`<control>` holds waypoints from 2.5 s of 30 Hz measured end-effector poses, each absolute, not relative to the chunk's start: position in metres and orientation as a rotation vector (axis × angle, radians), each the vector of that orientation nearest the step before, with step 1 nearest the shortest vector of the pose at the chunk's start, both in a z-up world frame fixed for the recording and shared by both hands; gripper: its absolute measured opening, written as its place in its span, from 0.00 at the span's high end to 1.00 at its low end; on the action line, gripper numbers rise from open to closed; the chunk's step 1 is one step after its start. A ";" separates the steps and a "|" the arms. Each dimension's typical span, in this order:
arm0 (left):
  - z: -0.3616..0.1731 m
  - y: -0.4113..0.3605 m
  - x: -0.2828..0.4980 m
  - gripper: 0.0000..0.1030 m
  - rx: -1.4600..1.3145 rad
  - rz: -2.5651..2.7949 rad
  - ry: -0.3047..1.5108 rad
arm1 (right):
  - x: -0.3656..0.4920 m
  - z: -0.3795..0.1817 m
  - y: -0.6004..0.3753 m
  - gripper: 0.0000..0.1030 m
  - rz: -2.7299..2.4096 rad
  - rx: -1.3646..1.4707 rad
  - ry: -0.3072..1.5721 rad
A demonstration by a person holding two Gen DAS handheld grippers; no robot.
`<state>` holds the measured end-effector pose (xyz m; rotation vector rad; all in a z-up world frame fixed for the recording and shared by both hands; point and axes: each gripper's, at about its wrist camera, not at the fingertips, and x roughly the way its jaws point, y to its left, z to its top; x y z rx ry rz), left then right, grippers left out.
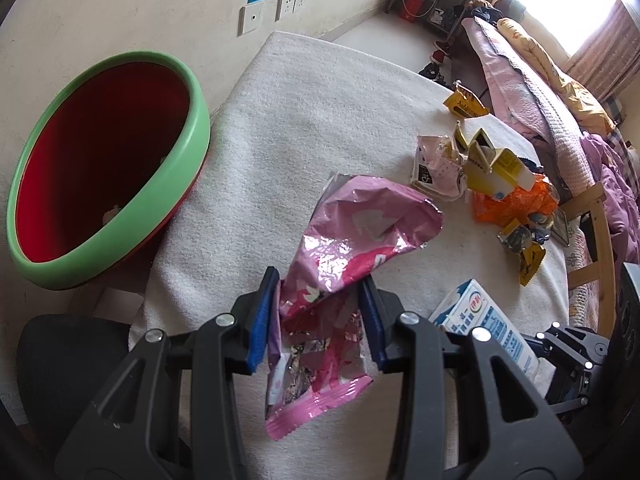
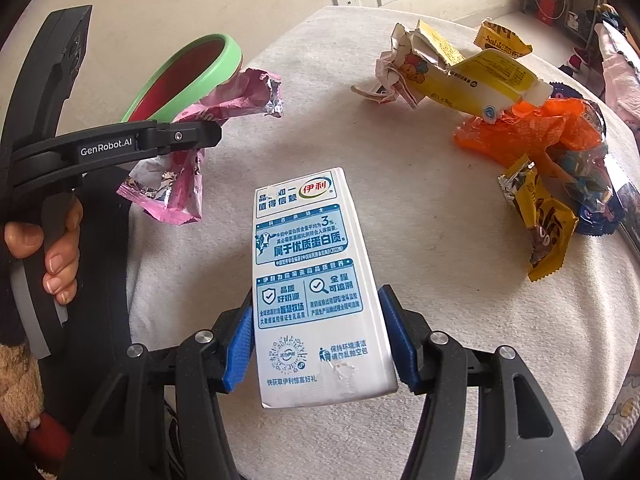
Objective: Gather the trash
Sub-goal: 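Carry both items over the red bin and open both tools to drop them, then move both tools back over the table toward the remaining wrappers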
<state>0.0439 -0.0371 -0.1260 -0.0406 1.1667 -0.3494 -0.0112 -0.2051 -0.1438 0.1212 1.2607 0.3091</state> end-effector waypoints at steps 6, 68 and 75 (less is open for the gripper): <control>-0.122 -0.020 0.052 0.63 -0.061 -0.304 1.150 | -0.007 -0.143 -0.198 0.45 0.330 0.114 1.258; -0.106 0.098 0.082 0.34 -0.209 -0.049 1.069 | 0.038 -0.095 -0.259 0.34 -0.086 0.177 1.061; -0.110 0.008 0.079 0.32 -0.106 -0.237 1.098 | 0.010 -0.135 -0.314 0.32 -0.169 0.328 1.150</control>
